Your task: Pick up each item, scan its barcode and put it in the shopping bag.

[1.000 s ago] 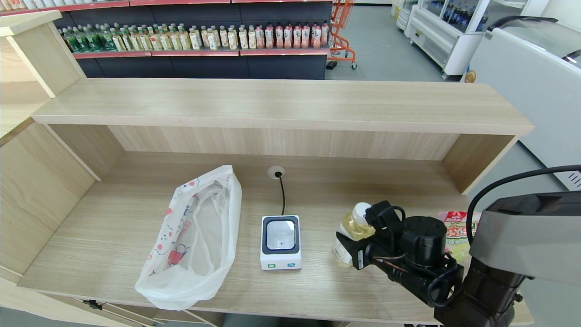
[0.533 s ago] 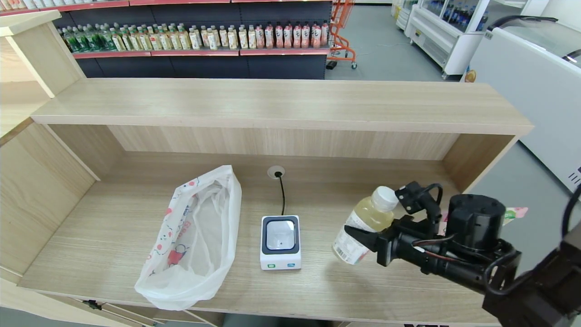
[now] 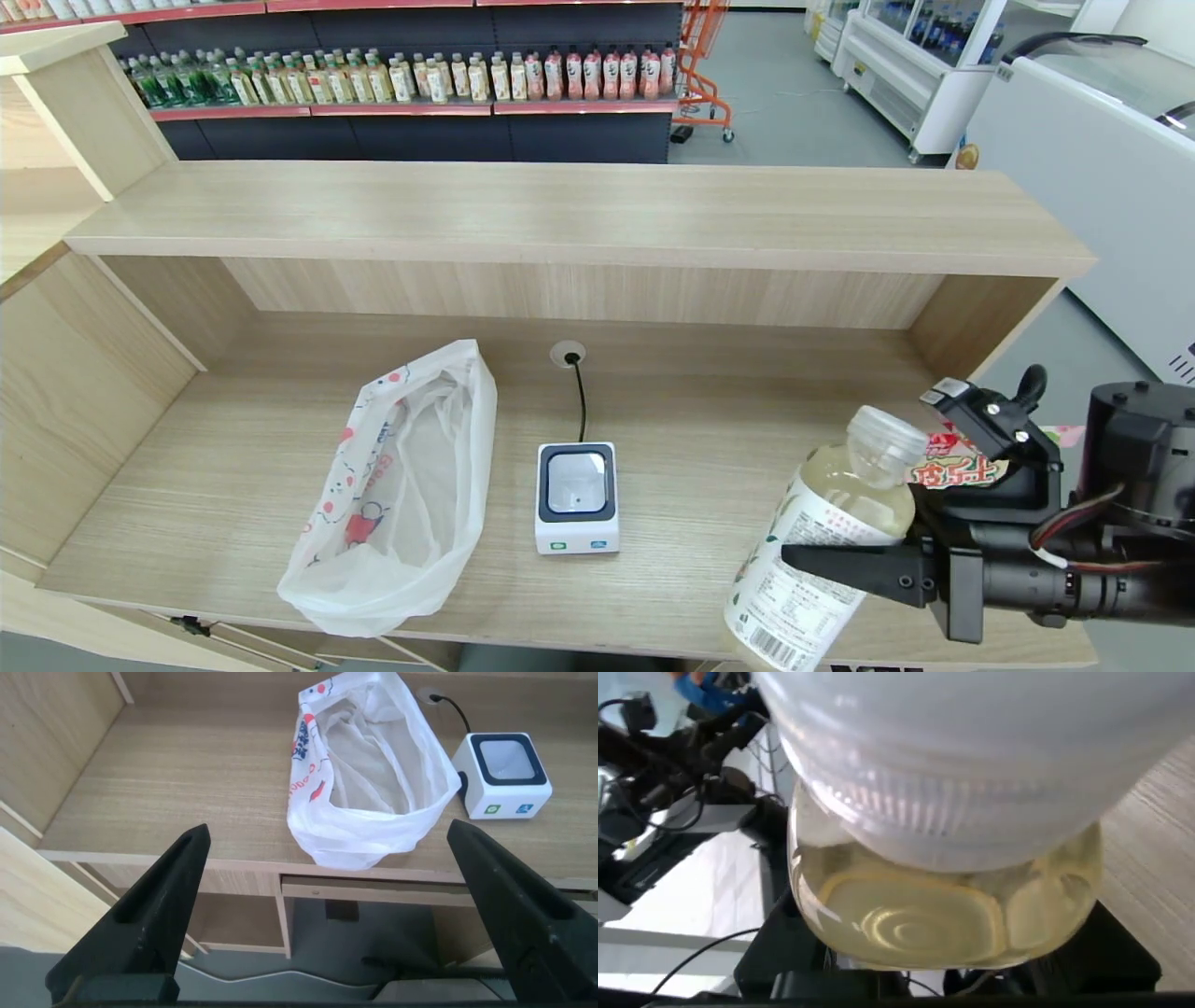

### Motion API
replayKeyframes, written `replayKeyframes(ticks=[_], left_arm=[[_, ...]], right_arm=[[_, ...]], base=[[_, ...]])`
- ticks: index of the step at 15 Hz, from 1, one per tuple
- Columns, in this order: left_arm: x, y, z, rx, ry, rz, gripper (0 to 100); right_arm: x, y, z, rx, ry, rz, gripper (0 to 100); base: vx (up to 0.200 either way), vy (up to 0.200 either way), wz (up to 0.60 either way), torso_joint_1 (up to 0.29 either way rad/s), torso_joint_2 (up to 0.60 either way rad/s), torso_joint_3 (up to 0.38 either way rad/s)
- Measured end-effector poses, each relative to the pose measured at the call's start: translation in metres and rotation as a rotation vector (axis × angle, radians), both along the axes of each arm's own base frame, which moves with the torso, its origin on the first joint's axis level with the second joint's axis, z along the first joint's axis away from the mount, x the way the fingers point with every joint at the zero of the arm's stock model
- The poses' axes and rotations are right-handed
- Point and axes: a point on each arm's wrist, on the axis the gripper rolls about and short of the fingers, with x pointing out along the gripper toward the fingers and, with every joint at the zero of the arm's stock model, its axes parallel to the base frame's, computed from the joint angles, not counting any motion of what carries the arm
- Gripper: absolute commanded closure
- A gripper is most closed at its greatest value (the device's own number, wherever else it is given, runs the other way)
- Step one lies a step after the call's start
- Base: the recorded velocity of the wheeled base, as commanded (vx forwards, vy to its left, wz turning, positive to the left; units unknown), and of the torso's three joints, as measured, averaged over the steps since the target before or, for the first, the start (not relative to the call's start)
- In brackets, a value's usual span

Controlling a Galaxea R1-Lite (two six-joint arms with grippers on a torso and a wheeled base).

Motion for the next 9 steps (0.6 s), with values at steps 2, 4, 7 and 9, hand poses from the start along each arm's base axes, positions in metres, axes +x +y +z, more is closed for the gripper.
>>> replayKeyframes(ticks=[2, 4, 7, 9], left_arm=[[0.000, 0.000, 0.000, 0.000, 0.000, 0.001, 0], [0.000, 0.000, 0.000, 0.000, 0.000, 0.001, 0], [0.000, 0.000, 0.000, 0.000, 0.000, 0.000, 0], [0.000, 0.000, 0.000, 0.000, 0.000, 0.000, 0]], right_arm=[[-0.005, -0.001, 0.001, 0.026, 0.039, 0.079, 100], [-0.009, 0.001, -0.003, 0.017, 0.076, 0.116, 100], [-0.010, 0.007, -0.010, 0.004, 0.107, 0.145, 100], [-0.011, 0.013, -0.014, -0.003, 0.133, 0.178, 100]], base=[[0.000, 0.000, 0.00, 0.000, 0.00, 0.000], [0.000, 0.000, 0.00, 0.000, 0.00, 0.000], [0.000, 0.000, 0.00, 0.000, 0.00, 0.000], [0.000, 0.000, 0.00, 0.000, 0.00, 0.000]])
